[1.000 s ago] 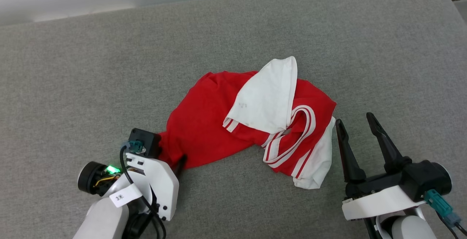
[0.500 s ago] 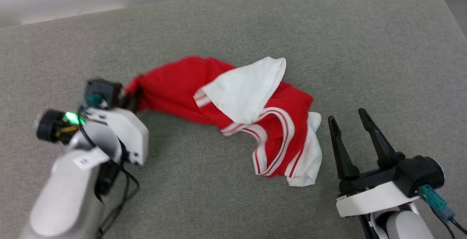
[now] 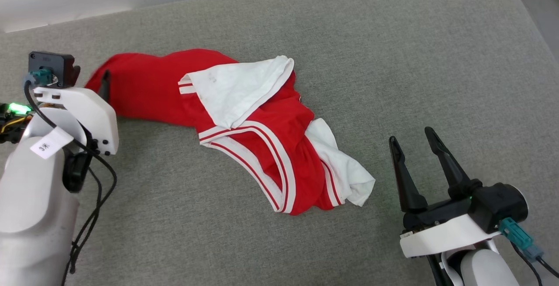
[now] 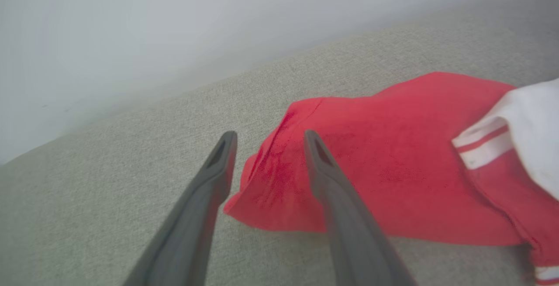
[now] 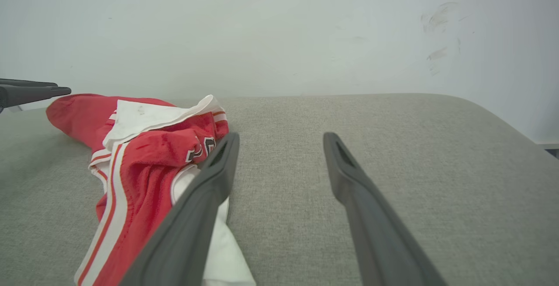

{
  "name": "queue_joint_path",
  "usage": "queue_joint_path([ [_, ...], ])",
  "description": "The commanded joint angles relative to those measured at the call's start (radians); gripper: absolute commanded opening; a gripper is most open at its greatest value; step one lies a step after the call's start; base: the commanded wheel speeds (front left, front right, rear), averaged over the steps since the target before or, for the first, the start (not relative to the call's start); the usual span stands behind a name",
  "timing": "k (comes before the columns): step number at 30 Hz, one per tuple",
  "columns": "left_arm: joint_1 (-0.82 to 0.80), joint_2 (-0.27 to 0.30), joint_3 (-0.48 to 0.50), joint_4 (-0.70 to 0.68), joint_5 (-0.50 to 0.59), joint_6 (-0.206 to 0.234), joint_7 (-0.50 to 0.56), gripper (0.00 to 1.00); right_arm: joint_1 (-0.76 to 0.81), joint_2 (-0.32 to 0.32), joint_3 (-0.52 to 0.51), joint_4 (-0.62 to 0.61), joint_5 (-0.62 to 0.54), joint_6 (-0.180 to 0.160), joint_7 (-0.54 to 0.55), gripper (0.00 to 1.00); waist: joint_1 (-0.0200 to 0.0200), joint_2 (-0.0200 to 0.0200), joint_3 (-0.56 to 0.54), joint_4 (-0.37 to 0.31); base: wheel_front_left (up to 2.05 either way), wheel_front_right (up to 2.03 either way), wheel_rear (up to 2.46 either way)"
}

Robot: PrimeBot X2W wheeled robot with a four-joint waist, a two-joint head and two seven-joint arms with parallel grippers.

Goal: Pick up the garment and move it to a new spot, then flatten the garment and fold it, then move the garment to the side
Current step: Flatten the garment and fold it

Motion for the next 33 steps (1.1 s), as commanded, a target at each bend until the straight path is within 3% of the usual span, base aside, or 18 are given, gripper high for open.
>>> queue_joint_path([
  [1, -0.015, -0.010, 0.003, 0.007, -0.003, 0.001, -0.032, 1.00, -0.010, 0.002, -0.004, 0.001, 0.003, 0.000, -0.002, 1.00, -0.0001, 0.0000, -0.006, 0.007, 0.00, 0.00, 0.00],
  [14, 0.109, -0.127, -0.023, -0.128, -0.038, -0.024, -0.402, 1.00, 0.028, 0.001, -0.045, 0.011, -0.042, 0.000, -0.002, 1.00, -0.0001, 0.0000, -0.124, 0.121, 0.00, 0.00, 0.00],
  [19, 0.227, -0.161, -0.028, -0.261, -0.059, -0.004, -0.430, 1.00, 0.048, 0.002, -0.056, 0.017, -0.059, 0.000, -0.002, 1.00, -0.0001, 0.0000, -0.175, 0.159, 0.00, 0.00, 0.00],
  [26, 0.418, -0.163, -0.043, -0.426, -0.050, 0.054, -0.414, 1.00, 0.073, 0.002, -0.055, 0.019, -0.069, 0.000, -0.002, 1.00, -0.0001, 0.0000, -0.219, 0.190, 0.00, 0.00, 0.00],
  [33, 0.567, -0.182, -0.054, -0.505, -0.043, 0.107, -0.422, 1.00, 0.086, 0.002, -0.048, 0.018, -0.070, 0.000, -0.002, 1.00, -0.0001, 0.0000, -0.236, 0.197, 0.00, 0.00, 0.00],
])
